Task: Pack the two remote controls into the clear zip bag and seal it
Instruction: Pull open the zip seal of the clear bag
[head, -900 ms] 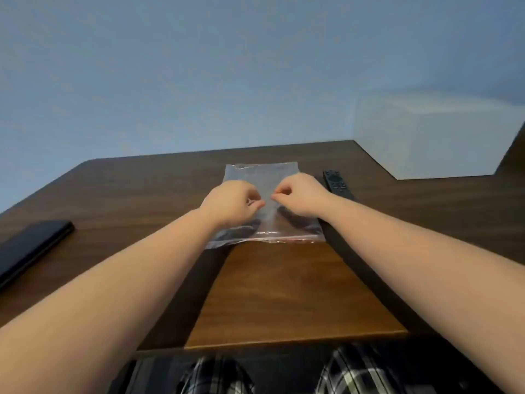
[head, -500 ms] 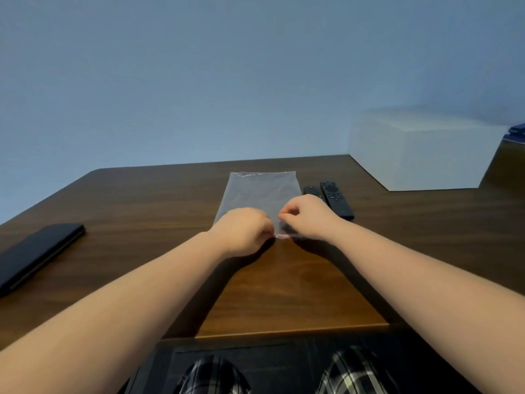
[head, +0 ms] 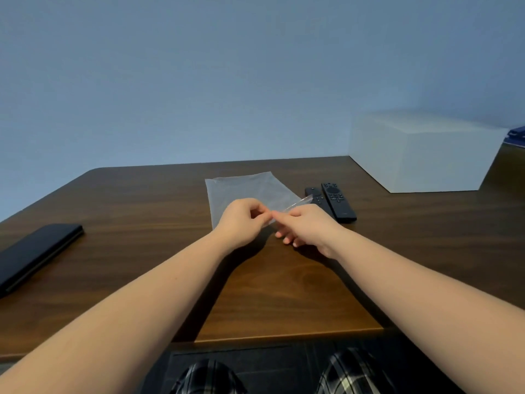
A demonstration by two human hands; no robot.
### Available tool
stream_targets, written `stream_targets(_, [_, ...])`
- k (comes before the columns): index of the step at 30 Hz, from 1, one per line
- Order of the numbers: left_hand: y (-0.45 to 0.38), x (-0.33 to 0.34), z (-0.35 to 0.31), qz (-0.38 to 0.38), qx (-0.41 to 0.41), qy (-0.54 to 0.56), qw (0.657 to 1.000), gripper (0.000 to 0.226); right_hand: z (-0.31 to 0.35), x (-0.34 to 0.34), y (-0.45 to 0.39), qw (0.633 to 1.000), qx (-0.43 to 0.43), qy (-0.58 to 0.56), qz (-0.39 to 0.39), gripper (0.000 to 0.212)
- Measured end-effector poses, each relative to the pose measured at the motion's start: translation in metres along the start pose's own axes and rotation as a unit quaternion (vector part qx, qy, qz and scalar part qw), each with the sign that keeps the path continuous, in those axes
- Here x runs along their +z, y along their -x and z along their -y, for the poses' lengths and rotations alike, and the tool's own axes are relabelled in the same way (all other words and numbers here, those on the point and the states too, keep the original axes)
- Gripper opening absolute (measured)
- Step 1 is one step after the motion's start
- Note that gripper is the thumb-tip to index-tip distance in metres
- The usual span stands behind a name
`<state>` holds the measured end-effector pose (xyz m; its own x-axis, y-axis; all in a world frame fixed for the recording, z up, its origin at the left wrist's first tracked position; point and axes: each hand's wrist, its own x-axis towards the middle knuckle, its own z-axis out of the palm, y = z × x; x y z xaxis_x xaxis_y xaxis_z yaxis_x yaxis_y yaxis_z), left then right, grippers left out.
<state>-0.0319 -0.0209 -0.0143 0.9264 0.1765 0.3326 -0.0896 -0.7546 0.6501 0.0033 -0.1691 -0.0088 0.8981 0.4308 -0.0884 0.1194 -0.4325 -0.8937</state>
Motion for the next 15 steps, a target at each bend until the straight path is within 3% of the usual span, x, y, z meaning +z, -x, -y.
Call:
stream_targets(8, [0.001, 0.005, -0.001, 0.019, -0.016, 0.017, 1.0, 0.012, -0.001, 0.001, -0.007, 0.984, 0.032, -0.171, 0.028, 0.026])
stream_targets(15, [0.003, 0.006, 0.005, 0.045, -0.007, 0.037, 0.998, 0.023, -0.007, 0.0, -0.013, 0.981, 0.016, -0.194, -0.009, 0.016])
